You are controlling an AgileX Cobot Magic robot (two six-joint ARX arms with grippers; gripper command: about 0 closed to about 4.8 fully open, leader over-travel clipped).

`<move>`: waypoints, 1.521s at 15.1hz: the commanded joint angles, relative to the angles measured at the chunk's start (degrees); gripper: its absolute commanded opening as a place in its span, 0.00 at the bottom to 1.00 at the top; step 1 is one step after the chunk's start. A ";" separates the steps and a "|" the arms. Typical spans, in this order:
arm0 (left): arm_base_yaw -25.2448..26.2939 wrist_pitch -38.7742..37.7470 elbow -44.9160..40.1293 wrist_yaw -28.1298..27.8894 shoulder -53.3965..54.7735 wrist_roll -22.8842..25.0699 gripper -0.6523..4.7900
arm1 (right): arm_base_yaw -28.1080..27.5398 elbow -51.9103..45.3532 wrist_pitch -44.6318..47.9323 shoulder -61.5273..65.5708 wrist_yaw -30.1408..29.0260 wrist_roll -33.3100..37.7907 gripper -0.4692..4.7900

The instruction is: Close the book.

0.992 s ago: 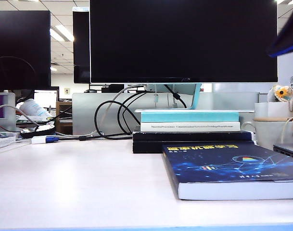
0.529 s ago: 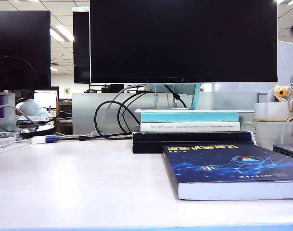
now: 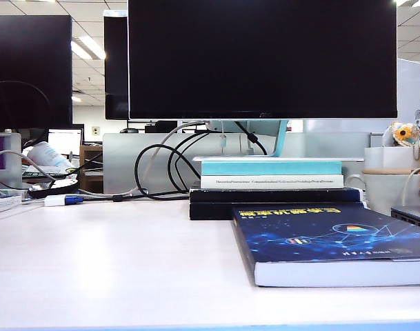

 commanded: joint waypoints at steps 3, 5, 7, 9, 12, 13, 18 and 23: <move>0.07 2.64 -10.47 -10.10 -11.65 -2.91 0.11 | 0.00 -0.13 1.81 -8.94 6.14 -1.86 0.08; 0.07 6.54 -9.70 -10.97 -12.15 -9.68 0.11 | 0.02 -1.57 1.29 -11.43 6.14 -3.82 0.08; 0.04 8.61 -10.97 -6.95 -11.91 -12.94 0.11 | 0.04 -3.32 2.10 -11.69 5.60 -2.82 0.08; 0.04 10.32 -15.10 -11.47 -12.17 -15.23 0.11 | 0.07 -6.14 6.51 -11.72 3.17 -0.83 0.08; 0.07 17.64 -22.08 -10.51 -12.20 -13.35 0.11 | 0.04 -7.85 7.91 -11.72 2.95 -0.22 0.08; 0.07 19.98 -25.16 -10.27 -12.20 -11.80 0.11 | 0.02 -8.90 8.46 -11.72 3.17 -0.07 0.08; 0.09 26.80 -32.52 -9.66 -12.20 -8.37 0.11 | 0.00 -19.69 21.97 -11.72 3.34 4.31 0.08; 0.11 30.73 -37.18 -9.75 -12.20 -6.95 0.11 | -0.02 -28.39 25.97 -11.74 3.30 4.26 0.08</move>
